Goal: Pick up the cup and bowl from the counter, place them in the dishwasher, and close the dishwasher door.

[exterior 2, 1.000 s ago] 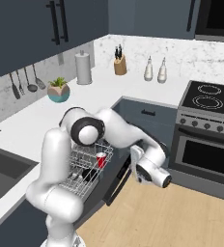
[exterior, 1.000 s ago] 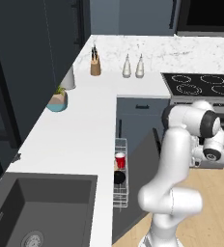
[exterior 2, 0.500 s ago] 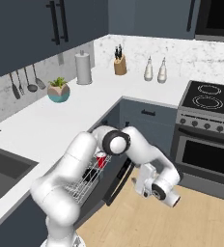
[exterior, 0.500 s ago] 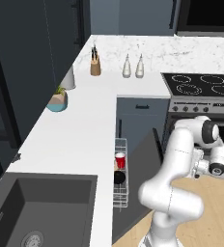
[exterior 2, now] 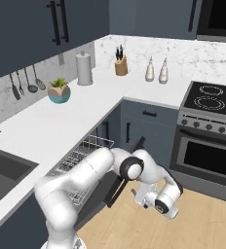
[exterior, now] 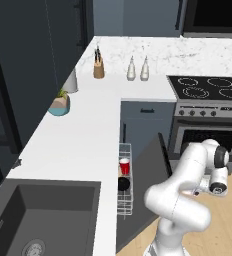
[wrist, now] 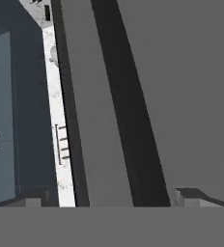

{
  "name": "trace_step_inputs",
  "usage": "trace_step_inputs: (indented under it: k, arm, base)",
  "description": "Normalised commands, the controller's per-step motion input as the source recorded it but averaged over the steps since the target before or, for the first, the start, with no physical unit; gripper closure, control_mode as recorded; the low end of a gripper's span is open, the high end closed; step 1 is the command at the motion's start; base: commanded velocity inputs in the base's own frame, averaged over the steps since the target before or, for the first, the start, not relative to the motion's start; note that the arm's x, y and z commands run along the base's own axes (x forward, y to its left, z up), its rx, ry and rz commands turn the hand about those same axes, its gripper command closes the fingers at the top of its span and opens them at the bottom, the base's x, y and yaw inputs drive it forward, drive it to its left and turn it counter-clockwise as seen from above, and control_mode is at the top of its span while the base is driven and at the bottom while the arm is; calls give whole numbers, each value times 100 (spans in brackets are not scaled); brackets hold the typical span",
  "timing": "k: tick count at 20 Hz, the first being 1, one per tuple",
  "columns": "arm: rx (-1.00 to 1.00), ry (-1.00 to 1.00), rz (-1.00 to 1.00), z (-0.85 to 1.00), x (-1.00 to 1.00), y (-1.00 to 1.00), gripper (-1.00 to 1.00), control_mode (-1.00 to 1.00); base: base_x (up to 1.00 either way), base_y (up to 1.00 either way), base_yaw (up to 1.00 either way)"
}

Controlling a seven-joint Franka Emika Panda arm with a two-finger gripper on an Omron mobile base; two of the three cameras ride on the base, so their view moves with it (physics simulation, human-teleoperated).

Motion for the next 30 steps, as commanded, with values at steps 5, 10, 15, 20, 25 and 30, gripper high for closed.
trace_step_inputs:
  k: [5,10,15,20,25,30]
  arm:
    - [1,-24,0,-34,15,66,-100,-100]
    - [2,-22,2,-11,7,86,-100,-100]
    - [0,-24,3,33,-1,84,-100,-100]
    - [0,-16,0,73,-22,98,-100,-100]
    - [0,-3,-2,22,-29,83,-100,-100]
    - [0,0,-12,0,-28,85,-100,-100]
  base:
    - [0,0,0]
    - [0,0,0]
    - [0,0,0]
    - [0,0,0]
    - [0,0,0]
    - [0,0,0]
